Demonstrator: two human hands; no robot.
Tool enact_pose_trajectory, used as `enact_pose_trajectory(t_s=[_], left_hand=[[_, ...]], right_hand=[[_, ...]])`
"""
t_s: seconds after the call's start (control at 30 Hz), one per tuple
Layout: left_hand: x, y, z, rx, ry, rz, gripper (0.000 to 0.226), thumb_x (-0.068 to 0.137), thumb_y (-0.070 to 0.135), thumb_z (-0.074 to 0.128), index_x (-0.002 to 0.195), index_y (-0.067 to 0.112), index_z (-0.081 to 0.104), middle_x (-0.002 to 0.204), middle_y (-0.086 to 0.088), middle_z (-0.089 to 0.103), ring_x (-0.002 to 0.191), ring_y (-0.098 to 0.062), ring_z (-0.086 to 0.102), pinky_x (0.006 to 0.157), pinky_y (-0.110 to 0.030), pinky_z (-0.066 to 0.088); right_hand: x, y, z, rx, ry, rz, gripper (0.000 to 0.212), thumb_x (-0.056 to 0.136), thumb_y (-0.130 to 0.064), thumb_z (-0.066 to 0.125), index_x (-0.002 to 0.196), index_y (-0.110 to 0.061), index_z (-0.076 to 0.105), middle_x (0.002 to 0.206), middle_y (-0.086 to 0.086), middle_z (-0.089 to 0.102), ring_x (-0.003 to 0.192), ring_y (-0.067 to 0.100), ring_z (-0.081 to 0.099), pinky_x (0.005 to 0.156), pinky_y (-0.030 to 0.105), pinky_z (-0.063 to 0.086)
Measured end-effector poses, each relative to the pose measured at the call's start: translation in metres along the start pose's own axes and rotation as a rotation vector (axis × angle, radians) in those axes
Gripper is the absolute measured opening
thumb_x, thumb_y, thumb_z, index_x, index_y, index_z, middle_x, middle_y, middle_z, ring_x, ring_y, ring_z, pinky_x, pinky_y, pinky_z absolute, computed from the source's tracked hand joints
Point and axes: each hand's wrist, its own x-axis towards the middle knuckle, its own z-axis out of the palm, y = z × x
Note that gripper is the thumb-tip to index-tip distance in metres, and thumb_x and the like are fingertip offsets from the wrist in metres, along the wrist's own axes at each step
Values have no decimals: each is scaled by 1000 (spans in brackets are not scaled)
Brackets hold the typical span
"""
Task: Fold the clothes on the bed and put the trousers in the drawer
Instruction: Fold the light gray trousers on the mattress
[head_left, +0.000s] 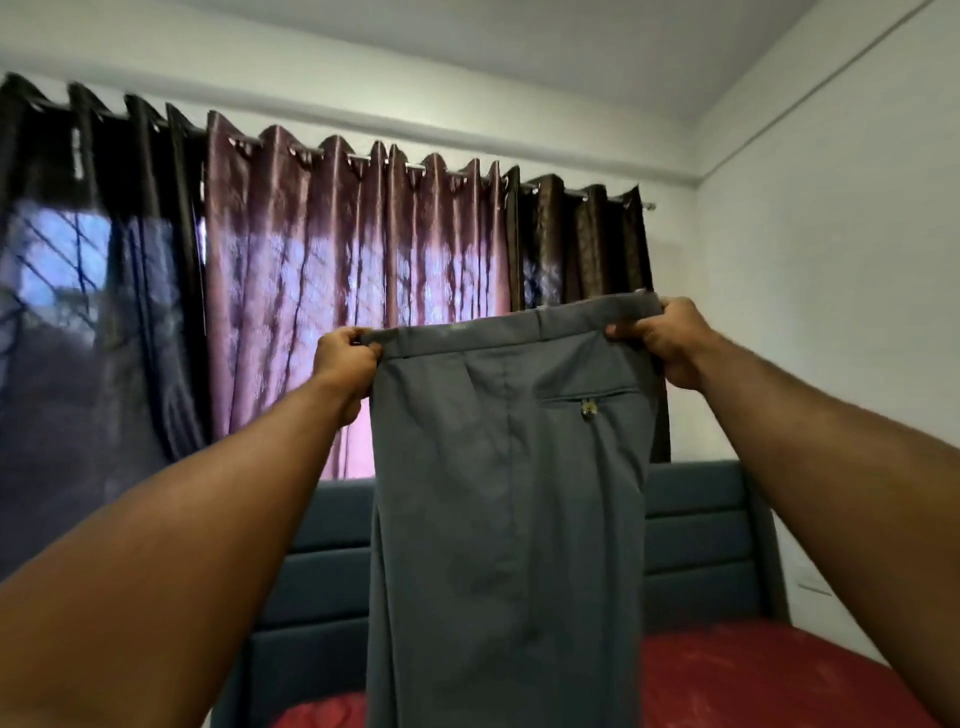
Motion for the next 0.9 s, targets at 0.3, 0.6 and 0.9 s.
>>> enact_pose_trajectory(t_s=[0.3, 0.6, 0.9], left_hand=[[-26, 114, -36, 58, -162, 340, 9, 95, 11, 60, 99, 17, 66, 69, 4, 54, 44, -2, 39, 35, -15, 27], [-22, -67, 11, 466, -468, -671, 17, 104, -2, 31, 104, -1, 48, 79, -18, 62, 49, -26, 68, 36, -31, 52], [77, -56, 117, -198, -13, -1, 29, 97, -7, 40, 87, 17, 52, 95, -14, 60, 72, -26, 60, 60, -35, 54]], right_hand=[[-22, -95, -60, 155, -114, -239, 23, 86, 2, 64, 107, -9, 62, 99, 5, 71, 84, 16, 72, 69, 27, 58], [-25, 47, -60, -514, -583, 557, 30, 74, 14, 67, 102, 6, 67, 100, 23, 71, 84, 32, 70, 67, 36, 60], [103, 75, -36, -487, 446, -274, 30, 74, 7, 56, 89, -18, 63, 91, 5, 62, 88, 24, 58, 81, 34, 49]])
